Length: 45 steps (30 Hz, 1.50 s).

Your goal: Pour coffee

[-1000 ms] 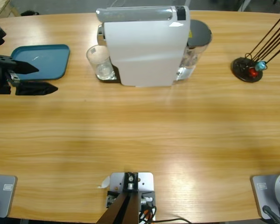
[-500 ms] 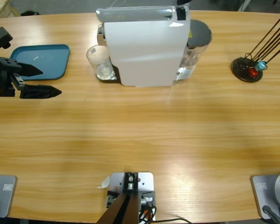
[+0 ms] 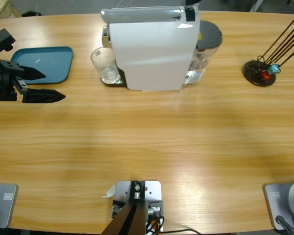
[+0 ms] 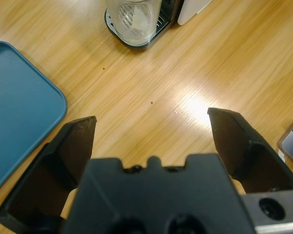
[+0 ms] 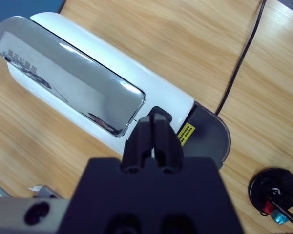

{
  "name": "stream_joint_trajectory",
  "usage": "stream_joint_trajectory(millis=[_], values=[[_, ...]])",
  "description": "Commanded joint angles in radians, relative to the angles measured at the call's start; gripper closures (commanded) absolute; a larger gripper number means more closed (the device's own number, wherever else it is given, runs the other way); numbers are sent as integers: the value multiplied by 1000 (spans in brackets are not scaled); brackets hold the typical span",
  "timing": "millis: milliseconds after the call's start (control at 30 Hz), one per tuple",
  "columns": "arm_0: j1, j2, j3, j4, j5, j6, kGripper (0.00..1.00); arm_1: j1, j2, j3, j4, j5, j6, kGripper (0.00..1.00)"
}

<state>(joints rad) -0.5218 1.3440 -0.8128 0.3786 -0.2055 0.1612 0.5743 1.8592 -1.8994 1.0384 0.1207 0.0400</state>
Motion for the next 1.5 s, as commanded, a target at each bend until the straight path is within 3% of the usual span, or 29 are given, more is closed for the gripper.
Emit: stream_joint_trajectory(millis=[33,700,733,767,800,833,1000,1133,1300,1500], values=[[-9,43,4,-14,12,9,0,-7,44,33,6,4,-19,1000],[-9,43,4,-17,12,9,0,-13,-13,79,-44,-9,-34,1000],[-9,42,4,-17,12,9,0,-12,-32,59,-44,-26,-41,838],[-9,40,4,-17,12,9,0,-10,-56,36,-43,-51,-43,338],[-9,37,5,-17,12,9,0,-5,-90,16,-40,-78,-50,99],[-9,34,6,-17,12,9,0,-1,-129,6,-41,-101,-53,8],[-9,29,11,-17,8,9,0,16,-320,93,-41,-106,-32,0],[-11,35,11,-17,4,9,0,18,-466,360,-98,-92,-10,0],[-12,40,18,-17,0,11,0,18,-671,823,-374,-107,-9,0],[-13,42,13,-18,-2,11,0,18,-752,1073,-424,-120,-13,0]])
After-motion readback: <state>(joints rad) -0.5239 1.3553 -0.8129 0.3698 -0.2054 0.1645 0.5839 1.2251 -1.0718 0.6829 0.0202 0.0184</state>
